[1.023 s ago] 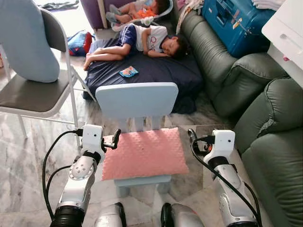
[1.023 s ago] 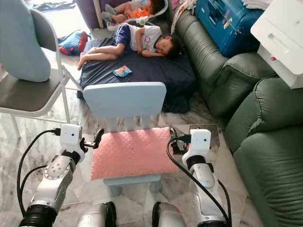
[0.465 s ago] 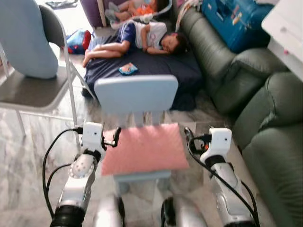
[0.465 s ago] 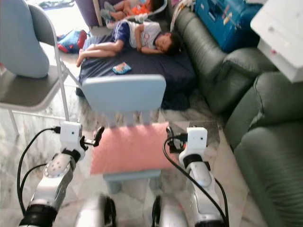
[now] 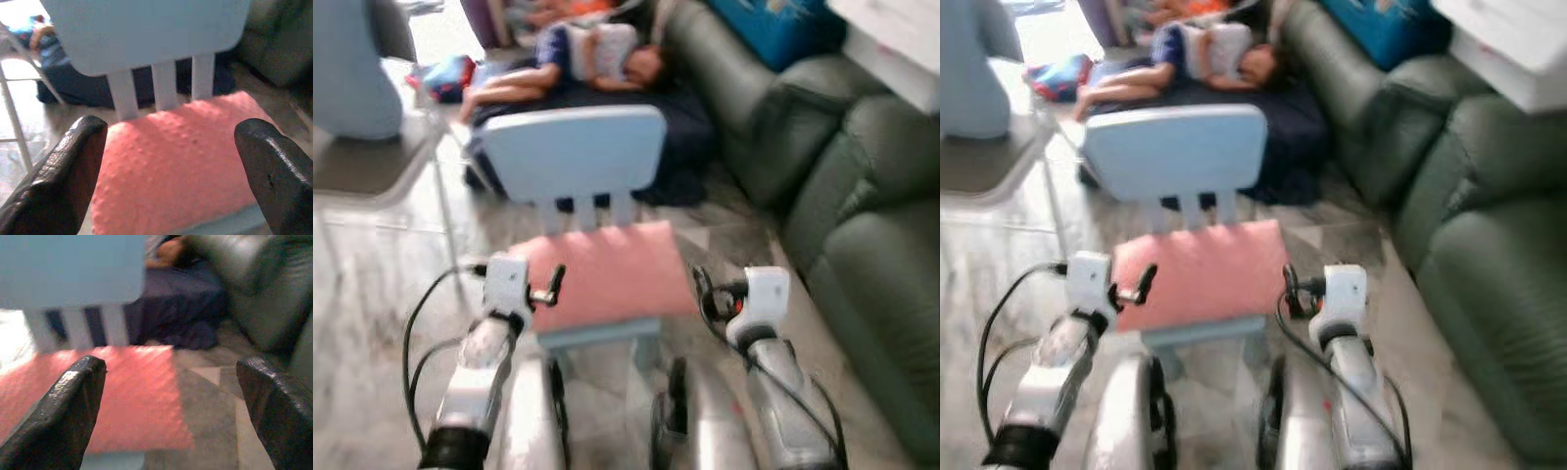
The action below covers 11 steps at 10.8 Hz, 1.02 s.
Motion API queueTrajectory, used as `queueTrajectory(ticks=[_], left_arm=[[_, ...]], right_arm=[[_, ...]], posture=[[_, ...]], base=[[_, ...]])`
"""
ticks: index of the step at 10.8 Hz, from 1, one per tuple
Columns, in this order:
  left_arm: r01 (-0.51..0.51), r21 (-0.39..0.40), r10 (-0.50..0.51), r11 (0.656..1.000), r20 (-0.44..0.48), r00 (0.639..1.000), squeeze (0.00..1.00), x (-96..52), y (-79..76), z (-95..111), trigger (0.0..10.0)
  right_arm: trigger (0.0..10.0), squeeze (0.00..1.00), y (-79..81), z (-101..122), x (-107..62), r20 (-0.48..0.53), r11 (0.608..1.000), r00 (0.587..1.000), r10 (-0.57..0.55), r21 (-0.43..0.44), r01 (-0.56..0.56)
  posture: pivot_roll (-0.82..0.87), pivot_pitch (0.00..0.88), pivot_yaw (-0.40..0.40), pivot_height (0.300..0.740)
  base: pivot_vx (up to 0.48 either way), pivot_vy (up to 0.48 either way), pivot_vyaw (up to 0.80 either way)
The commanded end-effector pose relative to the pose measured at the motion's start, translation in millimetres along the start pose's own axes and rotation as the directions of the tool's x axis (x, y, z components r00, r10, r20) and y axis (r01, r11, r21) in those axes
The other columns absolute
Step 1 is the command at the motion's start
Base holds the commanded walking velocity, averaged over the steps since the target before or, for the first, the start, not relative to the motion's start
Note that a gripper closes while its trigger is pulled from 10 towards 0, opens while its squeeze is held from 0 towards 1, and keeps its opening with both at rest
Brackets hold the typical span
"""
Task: Move the pillow to the sofa
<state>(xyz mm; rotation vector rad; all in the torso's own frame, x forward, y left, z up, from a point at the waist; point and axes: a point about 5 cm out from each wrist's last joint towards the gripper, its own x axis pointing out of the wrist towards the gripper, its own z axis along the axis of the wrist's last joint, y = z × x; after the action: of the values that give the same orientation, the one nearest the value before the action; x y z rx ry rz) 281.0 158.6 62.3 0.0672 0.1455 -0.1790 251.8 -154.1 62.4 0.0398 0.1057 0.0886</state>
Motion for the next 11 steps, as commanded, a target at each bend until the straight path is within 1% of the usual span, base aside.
queueTrajectory(ticks=[1,4,6,11], left_arm=[[-0.016,-0.003,0.016,1.0,-0.058,0.998,0.0,-6.7,1.6,-13.9,10.0],[-0.019,-0.004,0.019,1.0,-0.056,0.998,0.0,-6.3,0.9,-13.5,10.0],[-0.018,-0.002,0.018,1.0,-0.053,0.998,0.0,-5.5,-0.3,-12.7,10.0],[-0.016,-0.004,0.016,1.0,-0.051,0.999,0.0,-4.0,-2.4,-12.0,10.0]], right_arm=[[10.0,0.0,1.7,4.9,2.2,0.019,1.0,1.0,0.019,-0.008,-0.019],[10.0,0.0,3.1,5.4,3.9,0.019,0.999,0.999,0.04,-0.005,-0.04],[10.0,0.0,3.6,5.9,5.1,0.021,0.999,0.999,0.049,0.002,-0.049],[10.0,0.0,4.6,6.4,6.7,0.023,0.998,0.998,0.061,0.011,-0.061]], posture=[[-0.06,0.172,-0.008,0.613],[-0.06,0.168,-0.01,0.613],[-0.06,0.167,-0.013,0.59],[-0.06,0.169,-0.014,0.585]], base=[[0.0,0.0,0.0],[0.0,0.0,0.0],[0.0,0.0,0.0],[0.0,0.0,0.0]])
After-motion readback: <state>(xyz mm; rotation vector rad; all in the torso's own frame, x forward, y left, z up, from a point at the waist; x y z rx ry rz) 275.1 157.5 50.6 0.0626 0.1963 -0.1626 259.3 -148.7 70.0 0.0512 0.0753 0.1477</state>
